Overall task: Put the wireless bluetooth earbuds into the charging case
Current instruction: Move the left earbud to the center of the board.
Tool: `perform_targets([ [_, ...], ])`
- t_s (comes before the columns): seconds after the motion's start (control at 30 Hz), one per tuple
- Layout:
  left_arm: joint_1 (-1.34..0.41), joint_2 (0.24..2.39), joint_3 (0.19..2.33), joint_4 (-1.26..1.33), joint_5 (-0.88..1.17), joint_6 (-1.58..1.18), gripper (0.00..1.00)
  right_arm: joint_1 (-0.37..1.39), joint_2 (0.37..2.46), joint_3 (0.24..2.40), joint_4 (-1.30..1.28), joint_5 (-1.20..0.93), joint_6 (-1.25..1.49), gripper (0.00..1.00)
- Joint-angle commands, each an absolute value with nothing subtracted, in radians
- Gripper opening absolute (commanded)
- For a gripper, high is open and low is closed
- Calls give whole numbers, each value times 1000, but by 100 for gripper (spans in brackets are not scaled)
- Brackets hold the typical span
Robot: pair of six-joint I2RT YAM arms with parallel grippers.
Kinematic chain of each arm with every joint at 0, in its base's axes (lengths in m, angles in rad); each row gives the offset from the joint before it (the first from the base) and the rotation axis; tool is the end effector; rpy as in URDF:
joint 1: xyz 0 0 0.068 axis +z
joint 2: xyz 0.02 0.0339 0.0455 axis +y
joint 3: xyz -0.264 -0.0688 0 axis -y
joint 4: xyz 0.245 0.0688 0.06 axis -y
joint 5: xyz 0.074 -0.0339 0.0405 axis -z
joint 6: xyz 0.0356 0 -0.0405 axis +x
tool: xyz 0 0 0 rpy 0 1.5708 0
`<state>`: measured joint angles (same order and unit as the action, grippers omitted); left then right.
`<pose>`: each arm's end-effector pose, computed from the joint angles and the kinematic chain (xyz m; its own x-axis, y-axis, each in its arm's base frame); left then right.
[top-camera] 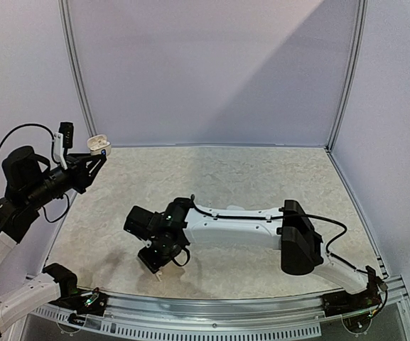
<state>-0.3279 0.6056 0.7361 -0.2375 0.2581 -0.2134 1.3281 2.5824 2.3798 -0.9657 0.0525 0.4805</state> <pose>0.1352 -0.0556 0.3436 -0.2156 -0.1429 -0.9660 0.5177 0.8220 -0.2372 0.1313 0.5225 0.1622 -0.6419 -0.6718 -0.3697 -0.7530 0.6433 0.1382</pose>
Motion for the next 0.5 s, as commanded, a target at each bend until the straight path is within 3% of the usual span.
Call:
perform_targets([
  [0.0, -317, 589, 721, -229, 267, -217, 0, 1344, 2627, 2401, -987, 68, 450, 54],
  [0.47, -316, 596, 728, -236, 270, -212, 0, 1400, 2641, 2401, -1087, 121, 376, 43],
])
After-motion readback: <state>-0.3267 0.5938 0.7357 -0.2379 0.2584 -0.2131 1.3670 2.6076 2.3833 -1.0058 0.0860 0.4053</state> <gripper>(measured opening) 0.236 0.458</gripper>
